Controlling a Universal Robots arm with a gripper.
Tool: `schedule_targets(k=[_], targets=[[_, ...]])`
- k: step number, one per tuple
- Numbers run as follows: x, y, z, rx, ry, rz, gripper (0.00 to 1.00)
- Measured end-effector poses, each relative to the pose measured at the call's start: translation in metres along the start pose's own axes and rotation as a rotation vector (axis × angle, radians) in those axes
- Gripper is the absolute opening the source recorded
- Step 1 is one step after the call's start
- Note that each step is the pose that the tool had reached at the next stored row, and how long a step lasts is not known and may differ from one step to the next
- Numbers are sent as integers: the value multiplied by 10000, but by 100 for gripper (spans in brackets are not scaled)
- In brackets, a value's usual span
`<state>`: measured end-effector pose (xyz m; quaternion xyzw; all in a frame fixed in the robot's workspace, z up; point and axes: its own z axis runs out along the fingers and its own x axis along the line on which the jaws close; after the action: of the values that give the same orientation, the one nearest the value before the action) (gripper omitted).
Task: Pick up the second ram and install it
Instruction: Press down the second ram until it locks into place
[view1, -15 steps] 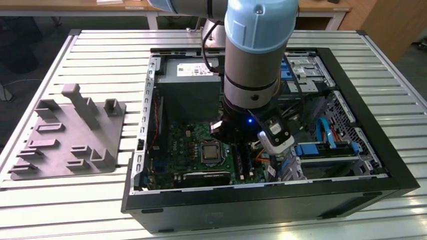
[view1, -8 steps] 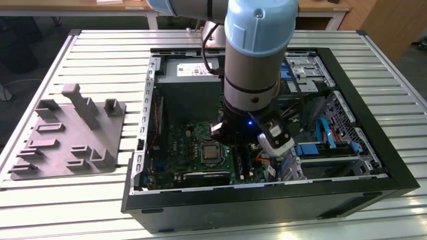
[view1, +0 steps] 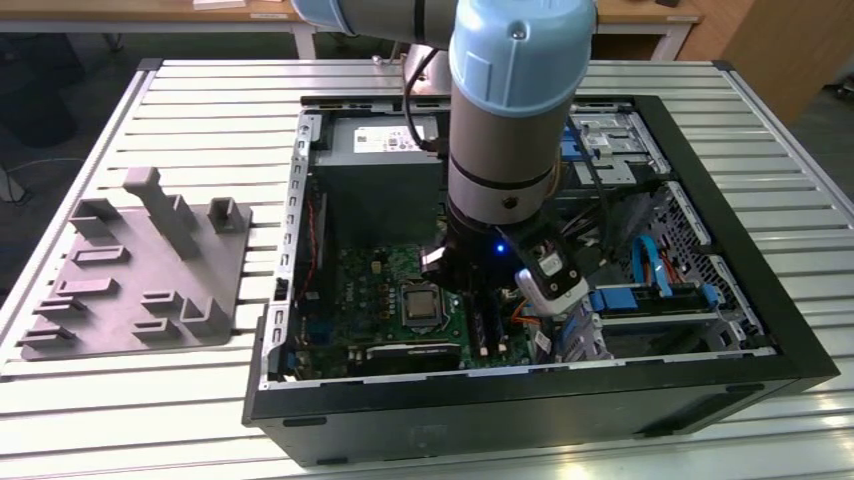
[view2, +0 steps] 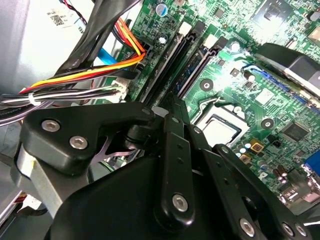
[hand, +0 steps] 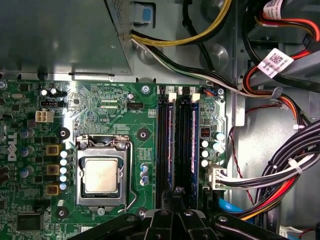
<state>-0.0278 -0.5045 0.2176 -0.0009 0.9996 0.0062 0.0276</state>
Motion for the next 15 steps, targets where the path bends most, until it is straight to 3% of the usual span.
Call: schedule_targets(k=[15], targets=[[-2, -28, -15, -15, -5, 1, 10]])
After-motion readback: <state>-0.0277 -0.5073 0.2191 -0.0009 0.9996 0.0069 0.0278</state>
